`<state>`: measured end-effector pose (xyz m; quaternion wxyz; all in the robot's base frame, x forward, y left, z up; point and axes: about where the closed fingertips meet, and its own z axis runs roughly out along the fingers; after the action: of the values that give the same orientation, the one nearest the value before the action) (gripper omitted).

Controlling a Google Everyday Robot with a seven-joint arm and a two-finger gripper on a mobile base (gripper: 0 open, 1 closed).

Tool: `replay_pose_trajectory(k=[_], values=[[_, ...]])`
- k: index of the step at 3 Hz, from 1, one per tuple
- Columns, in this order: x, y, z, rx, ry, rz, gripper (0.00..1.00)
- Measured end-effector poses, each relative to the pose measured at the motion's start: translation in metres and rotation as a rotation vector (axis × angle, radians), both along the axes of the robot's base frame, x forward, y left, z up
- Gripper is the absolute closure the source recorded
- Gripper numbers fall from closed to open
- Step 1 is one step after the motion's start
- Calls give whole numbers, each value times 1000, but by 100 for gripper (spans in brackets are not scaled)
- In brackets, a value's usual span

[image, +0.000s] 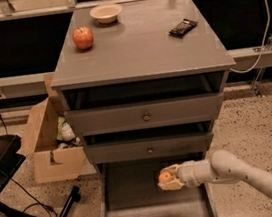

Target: Pick orange from bottom drawer and place on counter

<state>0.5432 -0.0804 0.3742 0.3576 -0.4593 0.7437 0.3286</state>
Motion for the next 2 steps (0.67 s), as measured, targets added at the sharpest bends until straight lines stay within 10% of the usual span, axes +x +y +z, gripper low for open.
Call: replay_pose_trajectory(k=[2], values=[[21,-16,214,-7,-31,-18,100]])
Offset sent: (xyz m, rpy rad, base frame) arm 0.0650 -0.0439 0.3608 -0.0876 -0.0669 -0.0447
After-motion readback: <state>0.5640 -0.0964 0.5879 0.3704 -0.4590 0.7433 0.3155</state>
